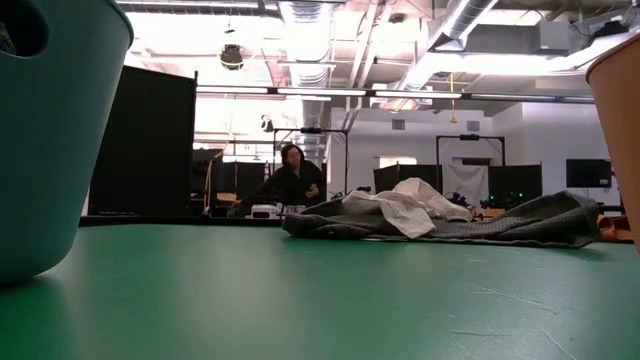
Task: Sort towels by color in basket
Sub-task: Put the bottom light gray towel into the orange bin
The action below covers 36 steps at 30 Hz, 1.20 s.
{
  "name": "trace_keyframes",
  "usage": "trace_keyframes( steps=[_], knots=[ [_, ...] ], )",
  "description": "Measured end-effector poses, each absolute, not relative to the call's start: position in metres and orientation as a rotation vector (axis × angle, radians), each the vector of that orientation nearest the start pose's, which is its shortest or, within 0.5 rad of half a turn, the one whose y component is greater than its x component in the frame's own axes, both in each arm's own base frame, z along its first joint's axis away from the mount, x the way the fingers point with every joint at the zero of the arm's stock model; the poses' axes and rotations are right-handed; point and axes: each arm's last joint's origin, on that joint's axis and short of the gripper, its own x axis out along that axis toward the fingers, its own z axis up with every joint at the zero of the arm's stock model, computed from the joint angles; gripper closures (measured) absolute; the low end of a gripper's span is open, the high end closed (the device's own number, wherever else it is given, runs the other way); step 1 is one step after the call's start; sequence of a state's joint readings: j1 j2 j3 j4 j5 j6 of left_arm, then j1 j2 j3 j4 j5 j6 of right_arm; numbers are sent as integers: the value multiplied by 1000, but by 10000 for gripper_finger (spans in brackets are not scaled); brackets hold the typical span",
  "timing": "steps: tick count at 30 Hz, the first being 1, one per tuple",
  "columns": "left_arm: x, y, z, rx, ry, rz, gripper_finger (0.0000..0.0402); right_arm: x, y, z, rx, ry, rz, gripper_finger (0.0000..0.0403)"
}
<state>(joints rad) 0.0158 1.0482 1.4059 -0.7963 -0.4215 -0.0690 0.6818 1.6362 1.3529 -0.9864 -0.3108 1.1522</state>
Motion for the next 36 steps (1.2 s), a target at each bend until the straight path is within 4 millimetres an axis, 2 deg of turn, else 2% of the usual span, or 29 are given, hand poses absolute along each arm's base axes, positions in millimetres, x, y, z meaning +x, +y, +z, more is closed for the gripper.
trace_keyframes(
  steps=[4,7,10,14,17,24,29,33,36],
  knots=[
    [182,14,434,14,417,439,251,228,185,286,684,1601,-29,189],
    [182,15,434,14,417,440,251,212,162,299,642,1595,-171,157],
    [182,14,434,9,416,440,251,201,140,308,599,1535,-354,142],
    [182,15,434,-7,412,443,251,203,122,314,621,1471,-369,144],
    [182,14,434,-20,409,445,251,209,111,304,673,1443,-399,154],
    [182,14,433,-53,417,420,251,217,94,257,768,1457,-488,160],
    [181,14,432,-62,432,420,251,220,91,232,902,1496,-404,161],
    [180,14,431,-63,439,421,251,218,94,224,922,1526,-365,178],
    [180,14,431,-57,446,420,251,217,94,224,921,1532,-360,223]
  ],
)
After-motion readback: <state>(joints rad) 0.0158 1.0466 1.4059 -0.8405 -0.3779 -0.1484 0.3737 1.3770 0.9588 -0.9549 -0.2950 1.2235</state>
